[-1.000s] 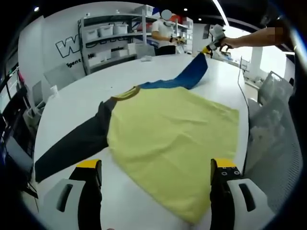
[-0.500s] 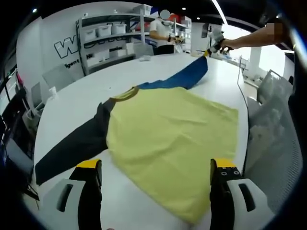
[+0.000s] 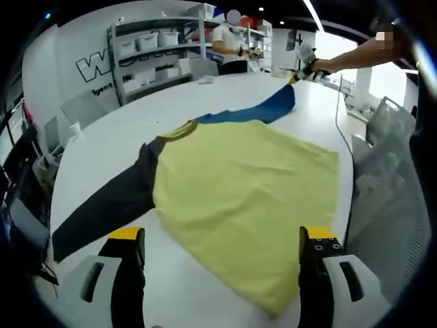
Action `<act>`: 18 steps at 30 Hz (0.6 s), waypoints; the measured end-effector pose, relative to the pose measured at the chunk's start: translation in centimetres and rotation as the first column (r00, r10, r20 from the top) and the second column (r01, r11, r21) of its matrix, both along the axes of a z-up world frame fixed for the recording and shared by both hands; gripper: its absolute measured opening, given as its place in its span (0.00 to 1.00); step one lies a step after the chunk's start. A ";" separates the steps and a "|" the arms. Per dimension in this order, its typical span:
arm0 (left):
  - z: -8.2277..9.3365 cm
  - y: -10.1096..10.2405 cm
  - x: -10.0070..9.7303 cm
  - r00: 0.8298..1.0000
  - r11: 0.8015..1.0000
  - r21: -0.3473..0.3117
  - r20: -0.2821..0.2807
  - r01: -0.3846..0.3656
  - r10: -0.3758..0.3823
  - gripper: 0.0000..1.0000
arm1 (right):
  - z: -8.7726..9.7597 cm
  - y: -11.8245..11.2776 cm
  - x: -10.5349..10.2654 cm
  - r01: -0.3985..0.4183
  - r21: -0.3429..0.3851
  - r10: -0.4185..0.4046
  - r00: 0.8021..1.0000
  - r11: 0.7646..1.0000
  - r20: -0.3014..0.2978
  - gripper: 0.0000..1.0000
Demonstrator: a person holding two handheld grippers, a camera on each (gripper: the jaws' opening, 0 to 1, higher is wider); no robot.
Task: Fold the garment on the visible template until the final outline fits inside the template.
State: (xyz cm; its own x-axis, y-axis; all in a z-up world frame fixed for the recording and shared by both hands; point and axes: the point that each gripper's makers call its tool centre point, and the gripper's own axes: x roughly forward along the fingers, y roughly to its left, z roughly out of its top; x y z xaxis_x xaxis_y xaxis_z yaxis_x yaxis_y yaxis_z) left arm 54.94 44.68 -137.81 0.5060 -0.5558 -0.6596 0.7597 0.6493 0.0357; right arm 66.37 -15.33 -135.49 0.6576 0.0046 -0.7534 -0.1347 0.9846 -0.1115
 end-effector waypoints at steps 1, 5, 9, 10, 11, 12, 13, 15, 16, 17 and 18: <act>0.0 0.0 0.0 1.000 1.000 0.000 -0.001 -0.001 0.001 0.96 | -0.1 0.0 0.0 0.002 0.003 -0.002 1.000 1.000 0.001 0.00; -0.1 0.0 0.0 1.000 1.000 0.009 -0.002 0.002 -0.002 0.96 | -1.1 -0.5 -0.1 0.027 0.006 -0.027 1.000 1.000 -0.005 0.00; 0.0 0.2 0.5 1.000 1.000 0.014 0.004 -0.001 0.001 0.96 | -2.0 -0.8 -0.1 0.012 -0.032 -0.013 1.000 0.999 -0.007 0.00; 0.1 0.1 0.6 1.000 1.000 0.013 0.004 -0.003 0.003 0.96 | -2.1 -0.8 -0.2 0.008 -0.041 -0.008 1.000 0.999 -0.004 0.00; 0.1 0.1 0.6 1.000 1.000 0.014 0.005 -0.003 0.003 0.96 | -2.2 -0.9 -0.2 0.004 -0.055 -0.004 1.000 0.999 -0.004 0.00; 0.2 0.0 0.6 1.000 1.000 0.017 0.007 -0.002 0.002 0.96 | -2.5 -0.9 -0.2 0.004 -0.061 -0.004 1.000 0.998 -0.007 0.00; 0.2 0.0 0.6 1.000 1.000 0.018 0.007 -0.001 0.001 0.96 | -2.6 -0.9 -0.2 0.005 -0.060 -0.005 1.000 0.998 -0.006 0.00; 0.2 0.0 0.6 1.000 1.000 0.023 0.006 0.002 -0.002 0.96 | -3.0 -0.9 0.0 0.011 -0.052 -0.012 1.000 0.999 -0.011 0.00; 0.2 -0.1 0.6 1.000 1.000 0.025 0.007 0.003 -0.003 0.95 | -3.3 -1.0 0.1 0.015 -0.054 -0.016 1.000 0.998 -0.014 0.00; 0.2 0.0 0.6 1.000 1.000 0.027 0.007 0.002 -0.003 0.95 | -3.4 -1.1 0.3 0.018 -0.054 -0.019 1.000 0.998 -0.014 0.00; 0.2 0.0 0.6 1.000 1.000 0.027 0.007 0.002 -0.002 0.95 | -3.6 -1.2 0.5 0.021 -0.051 -0.021 1.000 0.998 -0.013 0.00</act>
State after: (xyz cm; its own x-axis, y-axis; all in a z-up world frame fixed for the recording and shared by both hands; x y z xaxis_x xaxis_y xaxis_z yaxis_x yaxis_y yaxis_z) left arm 55.51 44.72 -137.58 0.5095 -0.5384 -0.6713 0.7604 0.6468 0.0584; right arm 66.83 -16.49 -139.05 0.6465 -0.0480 -0.7614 -0.1158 0.9803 -0.1601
